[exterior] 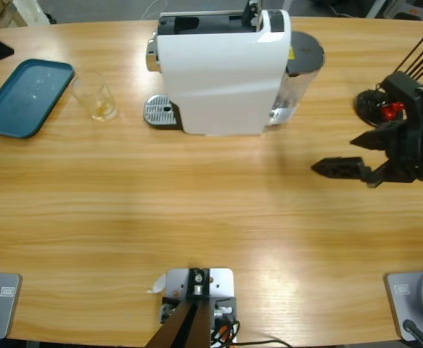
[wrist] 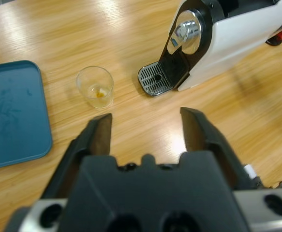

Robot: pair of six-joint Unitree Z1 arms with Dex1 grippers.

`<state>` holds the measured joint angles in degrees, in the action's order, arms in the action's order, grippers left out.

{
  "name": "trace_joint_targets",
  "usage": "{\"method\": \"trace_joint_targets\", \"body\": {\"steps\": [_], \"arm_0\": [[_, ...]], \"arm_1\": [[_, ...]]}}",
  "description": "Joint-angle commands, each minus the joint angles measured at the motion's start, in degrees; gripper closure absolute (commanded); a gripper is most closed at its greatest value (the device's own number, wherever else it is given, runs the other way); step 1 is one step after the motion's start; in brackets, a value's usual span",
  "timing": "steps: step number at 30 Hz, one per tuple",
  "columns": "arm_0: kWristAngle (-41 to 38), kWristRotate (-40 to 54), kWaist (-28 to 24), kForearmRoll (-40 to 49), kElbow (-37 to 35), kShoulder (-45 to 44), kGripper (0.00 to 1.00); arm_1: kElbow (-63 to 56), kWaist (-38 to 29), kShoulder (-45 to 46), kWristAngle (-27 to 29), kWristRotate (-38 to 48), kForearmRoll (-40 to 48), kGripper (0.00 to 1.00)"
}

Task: Pour coffee

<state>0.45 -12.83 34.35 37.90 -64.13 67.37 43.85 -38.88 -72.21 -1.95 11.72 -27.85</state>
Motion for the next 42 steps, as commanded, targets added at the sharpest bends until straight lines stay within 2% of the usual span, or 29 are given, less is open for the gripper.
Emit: {"method": "trace_joint_targets", "body": {"steps": [1, 4, 5, 7, 13, 16, 18, 20, 24, 28, 30, 32, 35, 39, 42], "arm_0": [[0.85, 3.39, 2.07, 1.61, 4.37, -2.28, 0.128], [0.39, 3.38, 2.63, 0.59, 3.86, -0.82, 0.132], [0.48, 3.11, 3.27, 0.56, 3.75, -0.64, 0.137], [0.94, 2.32, 3.71, 0.49, 3.91, -0.93, 0.142], [1.59, 1.67, 3.71, -2.66, 7.72, -2.56, 0.142], [2.22, 1.48, 3.71, -2.66, 8.97, -3.0, 0.142], [3.05, 1.07, 3.71, -3.33, 10.47, -3.97, 0.142], [3.54, -1.21, 3.71, -4.38, 12.14, -5.04, 0.142], [4.38, -1.86, 3.71, -5.23, 13.07, -4.9, 0.142], [4.38, -2.02, 3.71, -5.21, 13.77, -4.11, 0.142], [4.47, -2.02, 3.71, -5.21, 14.26, -4.78, 0.142], [4.59, -2.02, 3.71, -5.21, 14.7, -5.81, 0.142], [4.8, -2.02, 3.71, -5.33, 15.78, -7.62, 0.142], [5.1, -1.9, 3.71, -5.47, 16.21, -9.33, 0.142], [5.7, -1.76, 3.71, -5.56, 16.32, -9.72, 0.142]], "arm_1": [[3.82, 0.44, 3.23, 6.08, -0.42, -5.92, 0.064], [6.24, -0.16, 0.91, 6.38, -1.47, -8.1, 0.093], [6.81, -0.84, -0.28, 8.25, -0.7, -8.66, 0.115], [7.04, -2.64, -0.57, 11.52, 0.85, -9.12, 0.113], [6.82, -2.67, -0.37, 11.8, 3.13, -10.64, 0.082], [6.33, -2.32, 0.91, 14.36, 5.38, -11.01, 0.078], [5.77, 0.11, 3.07, 15.4, 6.47, -11.08, 0.078], [5.23, 5.24, 5.38, 15.42, 7.84, -11.08, 0.076], [5.95, 14.08, 6.27, 15.21, 8.81, -11.22, 0.017], [5.82, 21.11, 4.71, 15.36, 9.46, -10.47, 0.116], [5.59, 22.27, 3.13, 15.4, 9.72, -9.19, 0.122], [5.65, 22.36, 1.7, 15.66, 9.69, -7.74, 0.197], [5.63, 22.8, -0.55, 15.91, 9.49, -5.6, 0.203], [5.81, 23.96, -5.0, 15.56, 9.2, -2.98, 0.281], [5.96, 25.24, -8.42, 15.31, 9.2, -1.68, 0.285]]}}
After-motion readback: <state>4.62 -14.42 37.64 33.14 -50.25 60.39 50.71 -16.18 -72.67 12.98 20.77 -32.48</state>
